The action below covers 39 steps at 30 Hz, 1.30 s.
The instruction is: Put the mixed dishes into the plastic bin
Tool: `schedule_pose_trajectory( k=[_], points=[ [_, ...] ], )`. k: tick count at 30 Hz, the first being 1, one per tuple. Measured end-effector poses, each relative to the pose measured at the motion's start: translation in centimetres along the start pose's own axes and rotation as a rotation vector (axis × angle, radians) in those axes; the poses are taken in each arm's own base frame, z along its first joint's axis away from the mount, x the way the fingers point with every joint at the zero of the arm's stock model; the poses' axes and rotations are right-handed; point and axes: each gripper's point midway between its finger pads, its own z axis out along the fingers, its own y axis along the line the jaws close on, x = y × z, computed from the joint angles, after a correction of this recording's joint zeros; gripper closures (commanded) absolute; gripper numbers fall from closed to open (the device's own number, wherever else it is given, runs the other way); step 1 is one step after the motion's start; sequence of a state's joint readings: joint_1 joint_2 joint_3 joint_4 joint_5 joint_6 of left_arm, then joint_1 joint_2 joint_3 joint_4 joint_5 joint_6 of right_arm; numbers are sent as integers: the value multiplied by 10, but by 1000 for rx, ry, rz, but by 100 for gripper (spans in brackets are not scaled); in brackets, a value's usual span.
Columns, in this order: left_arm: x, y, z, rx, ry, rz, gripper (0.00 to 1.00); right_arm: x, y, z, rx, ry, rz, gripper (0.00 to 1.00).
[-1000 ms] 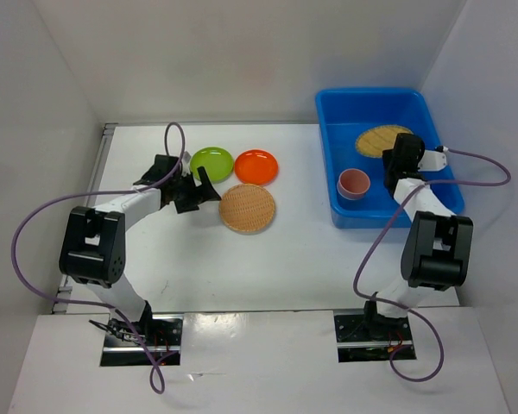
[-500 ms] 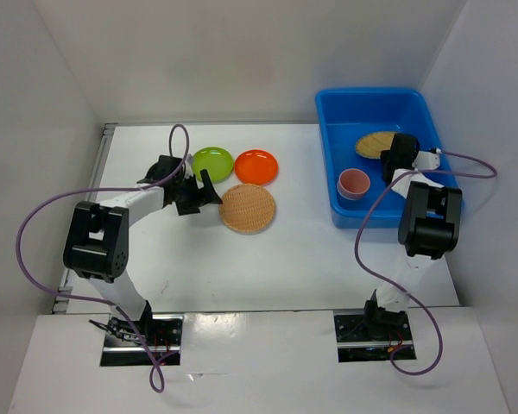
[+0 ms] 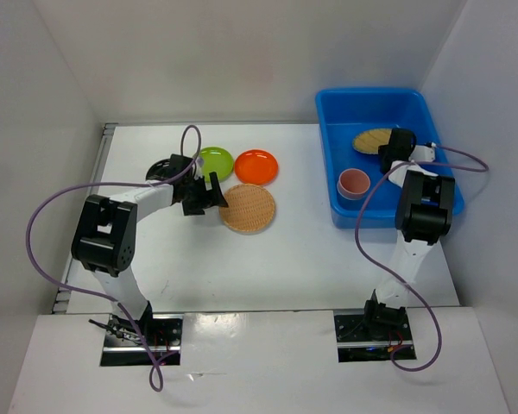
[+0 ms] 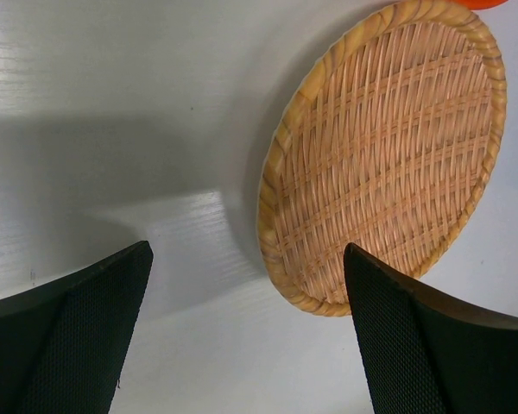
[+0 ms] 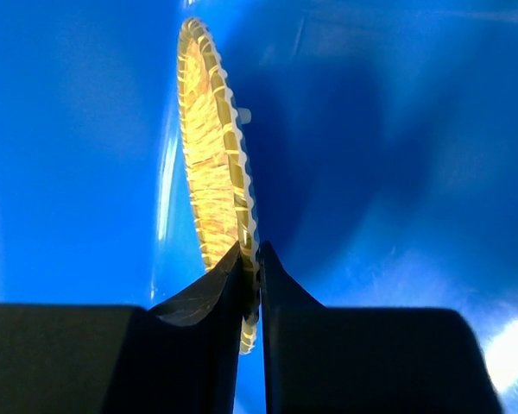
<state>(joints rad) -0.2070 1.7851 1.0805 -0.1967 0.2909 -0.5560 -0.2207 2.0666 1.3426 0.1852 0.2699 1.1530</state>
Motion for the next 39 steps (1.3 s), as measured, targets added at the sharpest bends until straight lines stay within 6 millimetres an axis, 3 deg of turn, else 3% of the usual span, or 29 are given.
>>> schedule_pose_trajectory(
  k=[3,4,5,11,17,21,29,34,39],
  points=[
    [2,1,1,-8,7,2,2,2,2,6,0,7,-1,68],
    [2,2,1,-11,8,2,2,3,5,7,-5,14,-5,54],
    [1,2,1,-12,8,2,2,3,8,7,-10,17,1,48],
    [0,0,2,-13,5,6,2,0,18,6,-53,71,3,27],
    [1,1,6,-20,12,7,2,2,6,4,-24,121,-28,18],
    [-1,-2,9,-23,2,19,2,2,11,-8,-28,154,-54,13],
    [-5,-10,16,7,-21,41,4,-17,22,-72,-115,157,-85,7],
    [-10,-24,25,105,-46,54,9,-30,57,-107,-258,159,-146,7],
    [-10,-36,32,192,-56,35,18,-27,92,-142,-399,167,-246,7]
  ],
)
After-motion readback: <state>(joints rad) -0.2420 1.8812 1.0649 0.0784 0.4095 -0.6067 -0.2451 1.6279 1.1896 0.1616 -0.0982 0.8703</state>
